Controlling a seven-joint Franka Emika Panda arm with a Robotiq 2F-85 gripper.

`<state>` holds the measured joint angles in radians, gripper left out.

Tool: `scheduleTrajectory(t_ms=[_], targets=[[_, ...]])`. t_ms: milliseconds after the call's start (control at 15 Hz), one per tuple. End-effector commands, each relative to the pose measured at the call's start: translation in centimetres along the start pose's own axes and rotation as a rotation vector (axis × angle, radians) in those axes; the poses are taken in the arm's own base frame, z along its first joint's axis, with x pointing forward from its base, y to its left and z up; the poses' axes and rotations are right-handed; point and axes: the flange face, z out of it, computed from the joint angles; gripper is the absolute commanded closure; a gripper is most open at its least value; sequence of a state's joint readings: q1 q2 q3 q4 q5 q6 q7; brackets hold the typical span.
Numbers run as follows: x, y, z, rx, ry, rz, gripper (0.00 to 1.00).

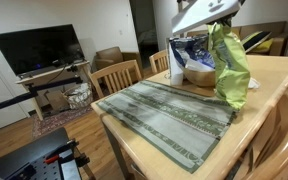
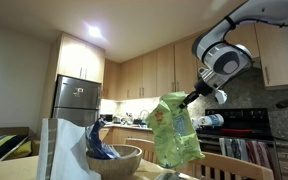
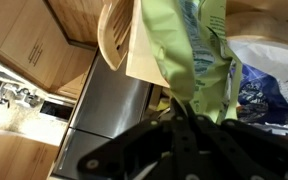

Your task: Pick the bag of popcorn and pour its contents on the cloth on the table

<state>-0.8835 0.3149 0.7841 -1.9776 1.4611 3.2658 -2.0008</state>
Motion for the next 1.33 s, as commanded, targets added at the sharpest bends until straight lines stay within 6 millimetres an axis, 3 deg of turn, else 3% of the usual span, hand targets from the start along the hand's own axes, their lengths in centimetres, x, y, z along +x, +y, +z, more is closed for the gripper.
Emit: scheduleTrajectory(t_ms=[0, 200, 667, 1267], targets=[[3.6, 2.4, -0.4, -0.084, 0.063, -0.014, 1.0], [5.8, 4.2, -0.5, -0.122, 0.108, -0.045, 1.0], [7.0, 6.5, 0.7, -0.156, 0.144, -0.167, 1.0], [-2.7, 0.4, 2.4, -0.002, -0.045, -0.186, 1.0]])
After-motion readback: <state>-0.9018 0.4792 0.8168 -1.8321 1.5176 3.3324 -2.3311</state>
